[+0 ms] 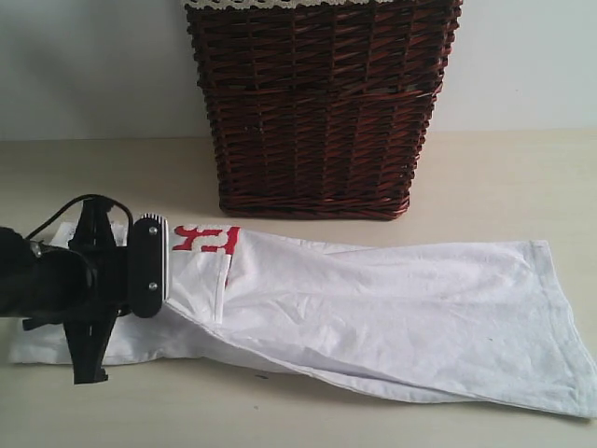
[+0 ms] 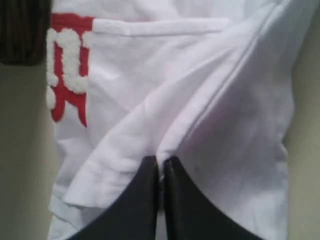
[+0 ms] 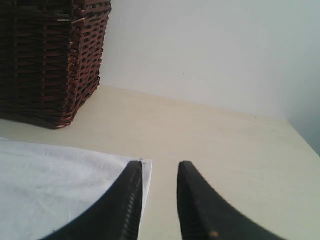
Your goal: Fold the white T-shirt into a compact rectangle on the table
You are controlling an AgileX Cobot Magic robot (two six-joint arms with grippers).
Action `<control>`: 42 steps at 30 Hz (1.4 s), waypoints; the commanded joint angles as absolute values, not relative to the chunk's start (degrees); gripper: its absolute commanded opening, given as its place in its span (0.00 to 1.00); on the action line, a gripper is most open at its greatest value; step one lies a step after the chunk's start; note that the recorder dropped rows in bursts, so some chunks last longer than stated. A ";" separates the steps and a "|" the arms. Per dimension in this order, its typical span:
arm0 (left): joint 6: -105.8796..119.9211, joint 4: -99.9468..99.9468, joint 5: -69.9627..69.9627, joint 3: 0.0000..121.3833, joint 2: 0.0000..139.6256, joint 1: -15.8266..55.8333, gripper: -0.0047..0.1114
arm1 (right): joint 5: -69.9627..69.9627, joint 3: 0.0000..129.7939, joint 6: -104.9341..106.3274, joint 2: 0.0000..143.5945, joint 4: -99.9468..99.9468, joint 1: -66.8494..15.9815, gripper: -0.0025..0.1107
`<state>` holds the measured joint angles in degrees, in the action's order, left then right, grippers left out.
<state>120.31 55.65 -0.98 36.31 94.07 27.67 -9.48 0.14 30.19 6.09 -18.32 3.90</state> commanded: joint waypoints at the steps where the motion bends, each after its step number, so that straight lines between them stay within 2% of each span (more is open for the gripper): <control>1: 120.17 55.95 3.35 40.65 96.42 27.97 0.04 | -8.97 0.00 30.06 6.06 -18.18 4.18 0.24; 7: 120.17 55.87 6.98 46.15 101.47 28.06 0.04 | -8.97 0.00 30.06 6.06 -18.18 4.18 0.24; 20: 119.35 58.31 -1.18 54.69 110.61 28.06 0.06 | -8.97 0.00 30.06 6.06 -18.18 4.18 0.24; 23: 119.35 60.46 0.00 55.31 110.51 28.06 0.20 | -8.97 0.00 30.06 6.06 -18.18 4.18 0.24; 25: 119.35 60.74 0.83 55.41 110.51 28.06 0.37 | -8.97 0.00 30.06 6.06 -18.18 4.18 0.24; 27: 117.60 61.86 1.79 55.41 110.51 28.06 0.60 | -8.97 0.00 30.06 6.06 -18.18 4.18 0.24; 29: 114.36 63.02 1.85 55.41 110.51 28.06 0.77 | -8.97 0.00 30.06 6.06 -18.18 4.18 0.24; 30: 112.87 63.18 1.72 55.41 110.51 28.06 0.82 | -8.97 0.00 30.06 6.06 -18.18 4.18 0.24; 35: 111.63 63.18 0.83 55.41 109.96 28.30 0.85 | -8.97 0.00 30.06 6.06 -18.18 4.18 0.24; 40: 111.63 63.18 -10.81 55.78 106.09 29.92 0.85 | -8.97 0.00 30.06 6.06 -18.18 4.18 0.24; 42: 111.07 63.18 -11.36 56.12 104.34 29.90 0.85 | -8.97 0.00 30.06 6.06 -18.18 4.18 0.24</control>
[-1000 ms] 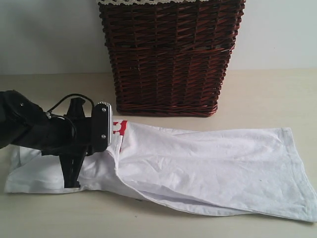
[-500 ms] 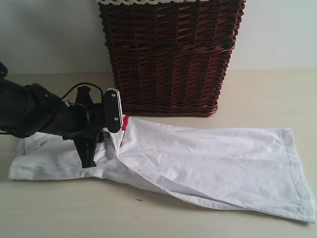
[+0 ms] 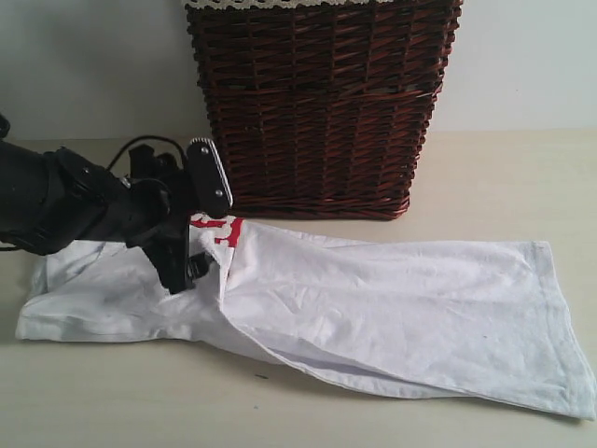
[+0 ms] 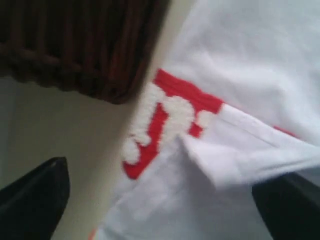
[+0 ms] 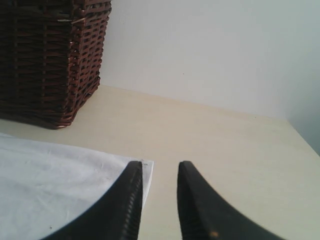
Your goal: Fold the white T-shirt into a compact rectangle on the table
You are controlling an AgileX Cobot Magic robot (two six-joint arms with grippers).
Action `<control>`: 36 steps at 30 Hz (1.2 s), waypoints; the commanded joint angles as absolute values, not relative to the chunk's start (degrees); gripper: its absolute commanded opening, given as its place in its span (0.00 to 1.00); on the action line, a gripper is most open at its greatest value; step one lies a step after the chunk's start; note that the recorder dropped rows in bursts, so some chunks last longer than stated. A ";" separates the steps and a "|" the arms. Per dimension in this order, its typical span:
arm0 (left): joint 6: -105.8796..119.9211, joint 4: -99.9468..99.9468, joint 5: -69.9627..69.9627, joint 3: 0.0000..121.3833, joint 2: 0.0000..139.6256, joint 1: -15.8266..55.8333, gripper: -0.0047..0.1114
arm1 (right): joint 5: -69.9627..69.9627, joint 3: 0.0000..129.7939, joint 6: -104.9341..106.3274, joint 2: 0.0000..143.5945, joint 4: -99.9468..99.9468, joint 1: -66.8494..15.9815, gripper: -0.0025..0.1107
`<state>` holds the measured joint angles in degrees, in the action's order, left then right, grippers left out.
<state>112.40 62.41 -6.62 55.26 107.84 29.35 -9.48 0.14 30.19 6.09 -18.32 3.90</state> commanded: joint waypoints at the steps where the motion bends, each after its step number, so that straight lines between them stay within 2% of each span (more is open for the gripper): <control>1: 109.82 63.18 -11.09 56.12 103.50 29.90 0.85 | -8.97 0.00 30.06 6.06 -18.18 4.18 0.24; 8: 95.34 67.22 -3.06 55.15 101.34 29.90 0.85 | -8.97 0.00 30.06 6.06 -18.18 4.18 0.24; 16: 100.26 64.51 -5.00 45.83 100.76 29.78 0.83 | -8.97 0.00 30.06 6.06 -18.18 4.18 0.24; 19: 100.68 62.01 -6.12 43.98 103.12 29.78 0.69 | -8.97 0.00 30.06 6.06 -18.18 4.18 0.24; 23: 100.36 57.17 -10.08 44.43 104.66 29.78 0.32 | -8.97 0.00 30.06 6.06 -18.18 4.18 0.24; 27: 99.31 56.75 -4.48 46.05 105.03 29.78 0.09 | -8.97 0.00 30.06 6.06 -18.18 4.18 0.24; 29: 99.31 56.47 1.04 45.98 105.55 29.78 0.04 | -8.97 0.00 30.06 6.06 -18.18 4.18 0.24; 33: 99.42 55.72 12.97 45.98 107.06 30.31 0.04 | -8.97 0.00 30.06 6.06 -18.18 4.18 0.24; 36: 99.42 55.84 16.46 45.98 107.06 30.93 0.04 | -8.97 0.00 30.06 6.06 -18.18 4.18 0.24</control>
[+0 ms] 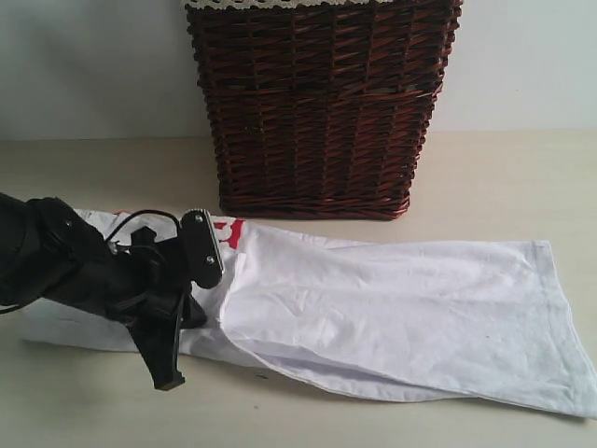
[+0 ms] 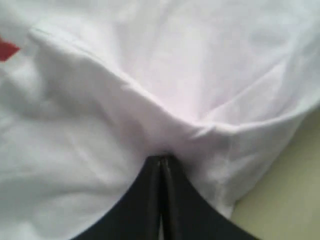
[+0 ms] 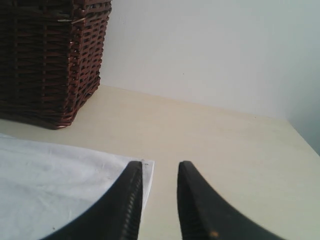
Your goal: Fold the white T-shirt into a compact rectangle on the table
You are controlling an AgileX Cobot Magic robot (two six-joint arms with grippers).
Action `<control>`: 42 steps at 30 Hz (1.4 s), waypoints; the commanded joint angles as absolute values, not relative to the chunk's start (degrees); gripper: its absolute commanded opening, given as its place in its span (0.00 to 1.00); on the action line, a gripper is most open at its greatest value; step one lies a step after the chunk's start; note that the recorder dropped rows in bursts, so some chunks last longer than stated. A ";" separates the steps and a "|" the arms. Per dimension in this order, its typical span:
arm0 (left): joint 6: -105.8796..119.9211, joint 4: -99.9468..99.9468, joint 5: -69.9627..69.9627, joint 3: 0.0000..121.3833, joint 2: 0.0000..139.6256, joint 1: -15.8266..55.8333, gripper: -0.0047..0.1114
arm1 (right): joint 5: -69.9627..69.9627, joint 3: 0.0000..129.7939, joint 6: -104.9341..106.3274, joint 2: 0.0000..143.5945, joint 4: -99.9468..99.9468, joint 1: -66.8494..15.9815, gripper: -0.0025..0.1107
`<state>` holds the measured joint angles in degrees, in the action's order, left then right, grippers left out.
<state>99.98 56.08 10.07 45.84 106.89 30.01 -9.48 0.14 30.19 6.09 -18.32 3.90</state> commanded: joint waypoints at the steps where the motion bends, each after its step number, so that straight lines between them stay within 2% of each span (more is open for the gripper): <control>1: 99.42 56.15 17.37 45.98 107.06 30.93 0.04 | -8.97 0.00 30.06 6.06 -18.18 4.18 0.24; 10: 100.13 56.58 25.73 45.98 107.06 31.73 0.04 | -8.97 0.00 30.06 6.06 -18.18 4.18 0.24; 18: 107.36 60.99 25.73 45.98 106.94 34.96 0.04 | -8.97 0.00 30.06 6.06 -18.18 4.18 0.24; 21: 105.92 61.12 20.56 45.98 105.22 34.95 0.04 | -8.97 0.00 30.06 6.06 -18.18 4.18 0.24; 26: 104.21 63.27 0.00 46.08 98.87 33.44 0.04 | -8.97 0.00 30.06 6.06 -18.18 4.18 0.24; 31: 99.15 74.25 -12.57 45.90 93.28 27.29 0.04 | -8.97 0.00 30.06 6.06 -18.18 4.18 0.24; 36: 99.16 94.22 -10.67 41.84 91.75 15.33 0.04 | -8.97 0.00 30.06 6.06 -18.18 4.18 0.24; 42: 99.39 98.89 -6.74 36.90 89.72 6.72 0.04 | -8.97 0.00 30.06 6.06 -18.18 4.18 0.24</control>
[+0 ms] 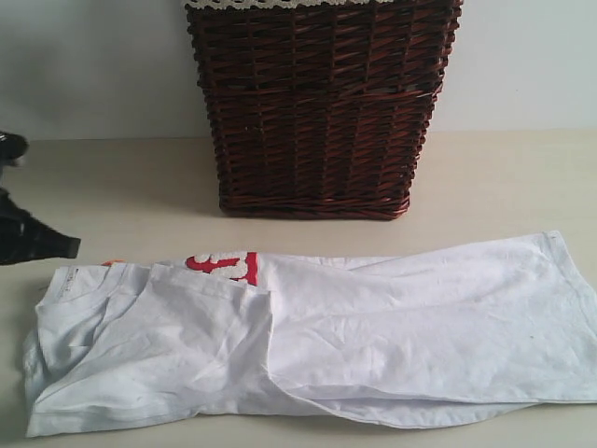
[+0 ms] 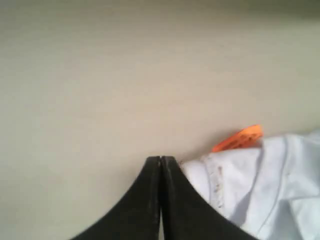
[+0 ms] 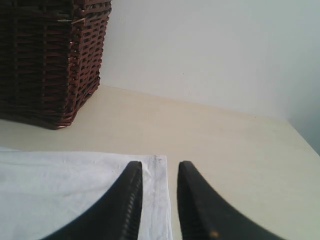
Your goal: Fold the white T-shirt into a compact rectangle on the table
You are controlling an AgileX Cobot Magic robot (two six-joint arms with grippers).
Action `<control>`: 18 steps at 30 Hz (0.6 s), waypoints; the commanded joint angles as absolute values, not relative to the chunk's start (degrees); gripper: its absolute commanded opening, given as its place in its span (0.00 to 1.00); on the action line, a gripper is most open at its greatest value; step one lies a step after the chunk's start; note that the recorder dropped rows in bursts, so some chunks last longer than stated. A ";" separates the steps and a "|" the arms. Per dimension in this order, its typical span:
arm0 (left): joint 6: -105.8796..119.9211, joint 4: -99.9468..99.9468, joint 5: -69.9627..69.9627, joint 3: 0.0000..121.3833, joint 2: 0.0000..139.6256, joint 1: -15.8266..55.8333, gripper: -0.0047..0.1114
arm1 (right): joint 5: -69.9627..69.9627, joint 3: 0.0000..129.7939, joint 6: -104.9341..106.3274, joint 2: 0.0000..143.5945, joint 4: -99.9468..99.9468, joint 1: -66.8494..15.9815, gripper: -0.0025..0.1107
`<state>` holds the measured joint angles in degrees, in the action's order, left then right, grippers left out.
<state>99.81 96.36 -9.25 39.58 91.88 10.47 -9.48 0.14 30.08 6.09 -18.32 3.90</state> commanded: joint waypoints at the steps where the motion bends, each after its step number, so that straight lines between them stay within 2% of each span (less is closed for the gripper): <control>1: 99.82 98.99 -6.31 35.97 89.09 6.11 0.04 | -8.97 0.00 30.06 6.06 -18.18 4.18 0.24; 18: 103.01 99.95 -1.80 23.33 73.40 5.68 0.04 | -8.97 0.00 30.06 6.06 -18.18 4.18 0.24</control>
